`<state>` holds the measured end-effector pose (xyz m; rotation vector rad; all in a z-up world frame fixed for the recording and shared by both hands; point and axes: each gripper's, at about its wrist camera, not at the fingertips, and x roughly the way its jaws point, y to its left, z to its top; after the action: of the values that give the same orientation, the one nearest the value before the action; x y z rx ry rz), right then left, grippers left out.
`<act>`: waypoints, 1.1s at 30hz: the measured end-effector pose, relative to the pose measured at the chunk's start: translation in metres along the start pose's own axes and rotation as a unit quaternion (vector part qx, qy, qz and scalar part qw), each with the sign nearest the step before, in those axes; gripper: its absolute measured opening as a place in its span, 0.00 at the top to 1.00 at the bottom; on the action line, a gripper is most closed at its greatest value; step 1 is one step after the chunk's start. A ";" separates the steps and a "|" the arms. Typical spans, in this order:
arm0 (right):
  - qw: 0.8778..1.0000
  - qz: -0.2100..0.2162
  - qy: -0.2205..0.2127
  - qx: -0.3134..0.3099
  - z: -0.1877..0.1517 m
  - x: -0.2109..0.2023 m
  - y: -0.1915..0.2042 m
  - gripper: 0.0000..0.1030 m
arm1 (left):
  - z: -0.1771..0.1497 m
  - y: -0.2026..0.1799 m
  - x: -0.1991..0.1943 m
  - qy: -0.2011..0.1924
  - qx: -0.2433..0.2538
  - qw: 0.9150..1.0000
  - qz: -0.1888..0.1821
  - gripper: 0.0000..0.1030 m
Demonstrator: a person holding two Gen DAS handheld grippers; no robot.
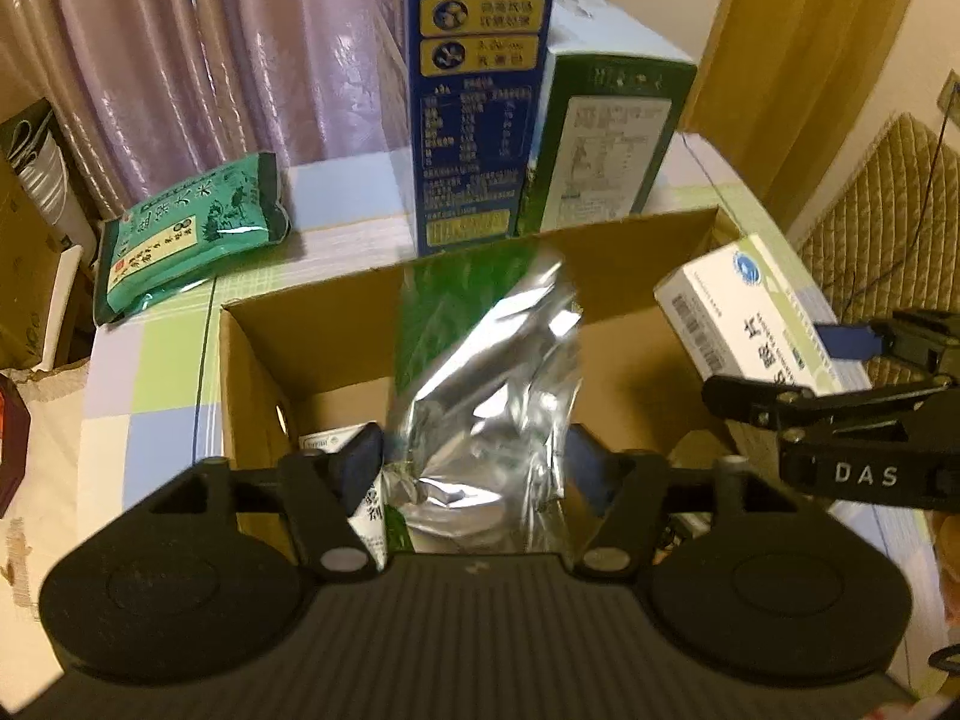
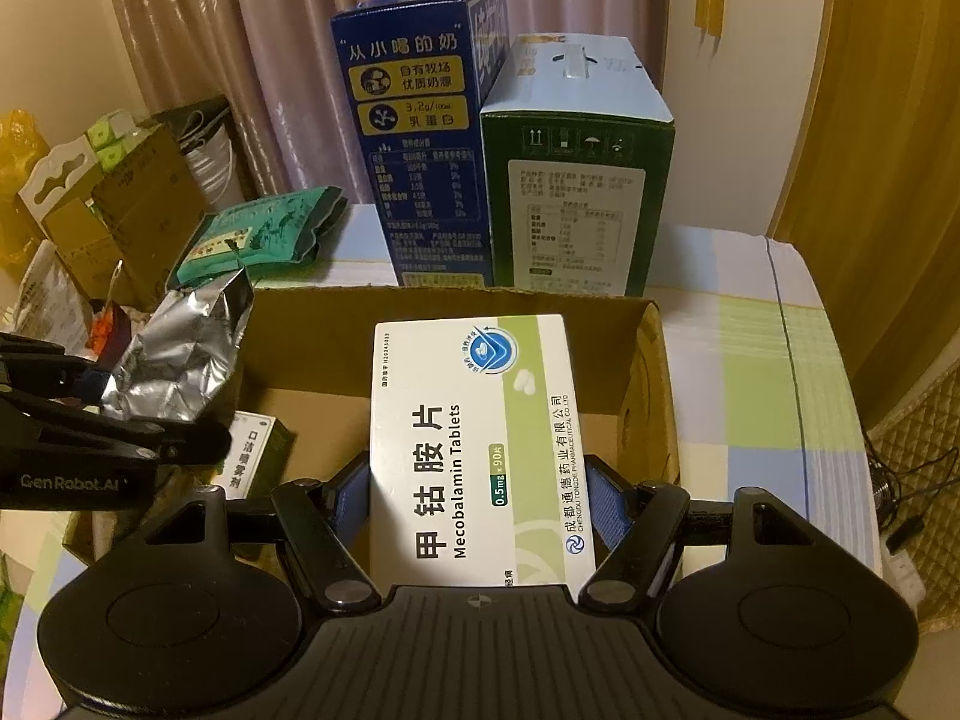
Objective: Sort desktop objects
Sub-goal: 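Open the left tool to drop the foil bag while the right tool drops the Mecobalamin box in, then move both open tools back to the table toward the blue case and ointment box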
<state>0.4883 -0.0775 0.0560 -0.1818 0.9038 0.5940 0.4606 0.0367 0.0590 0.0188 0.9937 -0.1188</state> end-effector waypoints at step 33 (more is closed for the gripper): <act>0.999 0.001 -0.037 -0.008 -0.017 -0.050 0.008 0.06 | -0.054 0.013 -0.061 -0.034 0.032 0.998 0.048 0.06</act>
<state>0.4490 -0.0980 0.0854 -0.1728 0.8277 0.6071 0.3837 0.0586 0.0804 0.1207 0.9197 -0.0637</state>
